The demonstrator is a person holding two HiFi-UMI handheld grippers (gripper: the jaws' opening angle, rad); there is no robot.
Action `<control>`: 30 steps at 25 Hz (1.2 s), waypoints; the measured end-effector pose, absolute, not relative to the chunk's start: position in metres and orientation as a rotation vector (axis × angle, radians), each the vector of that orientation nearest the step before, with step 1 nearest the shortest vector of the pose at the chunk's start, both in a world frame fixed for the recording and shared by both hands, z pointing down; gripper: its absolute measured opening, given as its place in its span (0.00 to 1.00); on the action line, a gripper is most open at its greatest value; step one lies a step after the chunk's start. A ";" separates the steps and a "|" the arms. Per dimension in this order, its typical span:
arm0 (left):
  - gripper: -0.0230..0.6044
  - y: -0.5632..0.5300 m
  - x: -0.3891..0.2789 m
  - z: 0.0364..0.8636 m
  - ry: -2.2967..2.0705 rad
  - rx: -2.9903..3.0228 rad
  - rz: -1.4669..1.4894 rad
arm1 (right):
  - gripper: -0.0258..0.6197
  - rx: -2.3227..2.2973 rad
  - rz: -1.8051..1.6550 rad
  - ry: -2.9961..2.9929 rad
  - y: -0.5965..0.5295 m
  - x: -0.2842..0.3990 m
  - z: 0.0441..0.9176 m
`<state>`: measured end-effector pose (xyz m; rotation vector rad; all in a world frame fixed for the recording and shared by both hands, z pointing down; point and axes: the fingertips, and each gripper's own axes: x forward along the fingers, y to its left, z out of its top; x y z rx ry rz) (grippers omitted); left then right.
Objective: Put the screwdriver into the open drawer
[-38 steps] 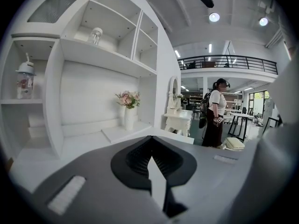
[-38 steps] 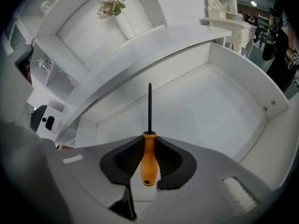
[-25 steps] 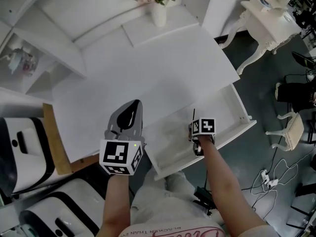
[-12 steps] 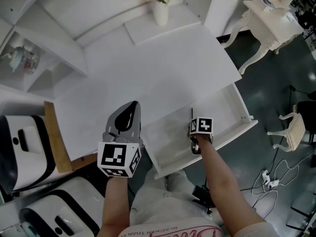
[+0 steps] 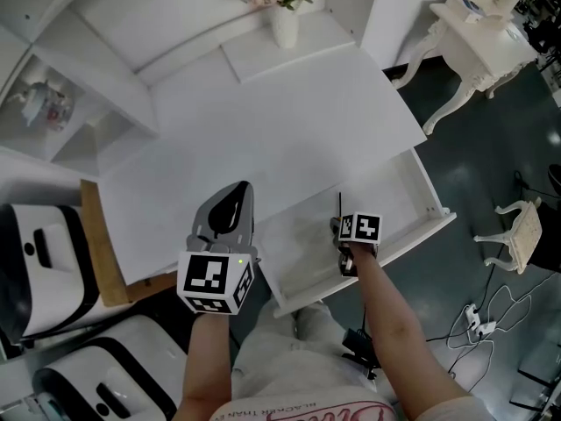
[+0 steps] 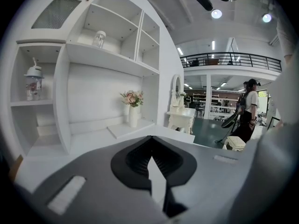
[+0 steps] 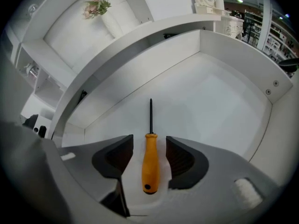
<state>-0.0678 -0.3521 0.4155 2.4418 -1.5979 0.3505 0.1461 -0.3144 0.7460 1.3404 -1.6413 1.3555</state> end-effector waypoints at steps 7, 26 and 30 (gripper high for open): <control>0.07 -0.350 -0.063 0.407 -1.588 2.463 0.330 | 0.65 1.267 1.320 -1.750 -0.312 0.133 0.728; 0.07 -0.339 -0.055 0.360 -1.585 2.574 0.218 | 0.53 1.306 1.197 -1.924 -0.304 0.144 0.643; 0.07 -0.337 -0.053 0.355 -1.579 2.583 0.188 | 0.45 1.306 1.178 -1.967 -0.302 0.137 0.621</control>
